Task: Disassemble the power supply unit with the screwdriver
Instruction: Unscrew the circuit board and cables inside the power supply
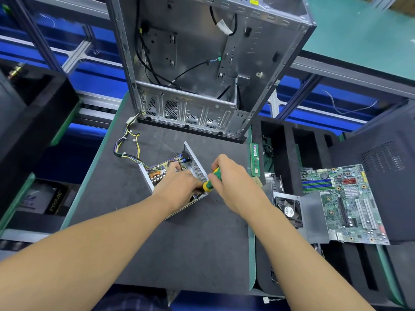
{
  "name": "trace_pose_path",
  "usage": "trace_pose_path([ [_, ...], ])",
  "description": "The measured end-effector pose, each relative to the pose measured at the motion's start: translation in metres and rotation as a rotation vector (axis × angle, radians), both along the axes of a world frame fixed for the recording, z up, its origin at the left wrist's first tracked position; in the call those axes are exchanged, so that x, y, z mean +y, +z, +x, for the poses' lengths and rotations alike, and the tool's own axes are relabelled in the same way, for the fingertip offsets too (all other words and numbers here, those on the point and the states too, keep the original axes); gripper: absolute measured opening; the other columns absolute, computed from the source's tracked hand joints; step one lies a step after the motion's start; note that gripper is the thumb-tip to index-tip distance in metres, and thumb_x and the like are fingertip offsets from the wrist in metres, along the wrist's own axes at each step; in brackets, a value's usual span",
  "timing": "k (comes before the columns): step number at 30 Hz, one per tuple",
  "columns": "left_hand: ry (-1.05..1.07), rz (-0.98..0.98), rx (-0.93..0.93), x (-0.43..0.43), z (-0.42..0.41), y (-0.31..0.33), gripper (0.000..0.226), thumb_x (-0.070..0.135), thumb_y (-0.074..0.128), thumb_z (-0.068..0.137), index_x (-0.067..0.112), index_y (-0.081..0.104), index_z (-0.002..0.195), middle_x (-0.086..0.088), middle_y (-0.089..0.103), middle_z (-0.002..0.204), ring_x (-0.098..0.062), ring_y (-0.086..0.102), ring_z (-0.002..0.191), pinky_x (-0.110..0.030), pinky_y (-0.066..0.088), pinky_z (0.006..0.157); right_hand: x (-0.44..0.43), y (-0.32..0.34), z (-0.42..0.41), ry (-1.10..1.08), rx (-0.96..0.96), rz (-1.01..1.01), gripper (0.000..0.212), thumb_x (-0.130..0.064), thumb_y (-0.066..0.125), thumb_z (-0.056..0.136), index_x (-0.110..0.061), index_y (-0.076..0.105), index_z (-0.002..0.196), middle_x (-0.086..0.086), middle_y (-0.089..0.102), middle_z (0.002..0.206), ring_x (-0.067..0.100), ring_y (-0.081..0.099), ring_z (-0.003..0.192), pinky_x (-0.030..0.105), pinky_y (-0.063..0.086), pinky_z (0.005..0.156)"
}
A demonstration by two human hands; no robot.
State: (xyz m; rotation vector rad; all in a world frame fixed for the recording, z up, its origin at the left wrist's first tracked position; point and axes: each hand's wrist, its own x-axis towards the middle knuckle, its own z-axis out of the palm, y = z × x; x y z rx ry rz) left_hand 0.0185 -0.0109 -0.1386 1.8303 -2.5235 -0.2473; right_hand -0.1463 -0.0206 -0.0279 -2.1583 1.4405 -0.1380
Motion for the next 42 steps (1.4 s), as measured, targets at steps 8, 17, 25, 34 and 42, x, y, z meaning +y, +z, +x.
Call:
trace_pose_path([
  [8, 0.016, 0.013, 0.003, 0.000, -0.001, 0.000, 0.019, 0.028, 0.048, 0.100, 0.036, 0.054, 0.084, 0.008, 0.061, 0.081, -0.016, 0.048, 0.084, -0.035, 0.026, 0.093, 0.003, 0.003, 0.004, -0.008, 0.052, 0.015, 0.017, -0.032, 0.048, 0.101, -0.017, 0.041, 0.104, -0.003, 0.051, 0.096, 0.023, 0.047, 0.080, 0.034, 0.034, 0.060],
  [17, -0.001, 0.014, -0.001, 0.001, 0.001, 0.000, 0.019, 0.017, 0.048, 0.094, 0.030, 0.062, 0.096, 0.008, 0.062, 0.081, -0.013, 0.049, 0.083, -0.035, 0.023, 0.099, 0.005, 0.008, 0.023, -0.018, 0.354, -0.080, 0.043, -0.054, 0.042, 0.099, -0.014, 0.028, 0.089, -0.001, 0.032, 0.064, 0.024, 0.032, 0.054, 0.032, 0.018, 0.043],
  [25, 0.084, -0.022, 0.117, 0.003, 0.003, 0.016, 0.045, 0.004, 0.043, 0.080, 0.046, 0.060, 0.084, 0.015, 0.059, 0.093, -0.008, 0.050, 0.097, -0.035, 0.024, 0.095, 0.001, 0.013, 0.021, 0.143, 0.271, 0.051, 0.025, -0.033, 0.045, 0.102, -0.017, 0.027, 0.093, 0.005, 0.044, 0.084, 0.034, 0.049, 0.077, 0.036, 0.036, 0.061],
  [34, 0.373, 0.036, -0.129, 0.003, 0.015, 0.005, 0.061, 0.057, 0.020, 0.094, 0.025, 0.036, 0.144, -0.008, 0.022, 0.161, -0.035, 0.014, 0.147, -0.053, 0.017, 0.109, -0.009, 0.030, 0.024, 0.159, 0.361, 0.217, 0.023, -0.045, 0.045, 0.099, -0.025, 0.034, 0.105, 0.005, 0.046, 0.106, 0.033, 0.050, 0.095, 0.043, 0.045, 0.076],
  [42, 0.312, 0.134, -0.094, -0.004, 0.013, -0.001, 0.066, 0.065, 0.027, 0.085, 0.032, 0.037, 0.141, -0.003, 0.043, 0.141, -0.029, 0.050, 0.122, -0.045, 0.038, 0.090, -0.015, 0.030, 0.028, 0.191, 0.424, 0.156, 0.013, -0.028, 0.043, 0.101, -0.016, 0.037, 0.103, 0.006, 0.042, 0.100, 0.025, 0.045, 0.071, 0.037, 0.036, 0.059],
])
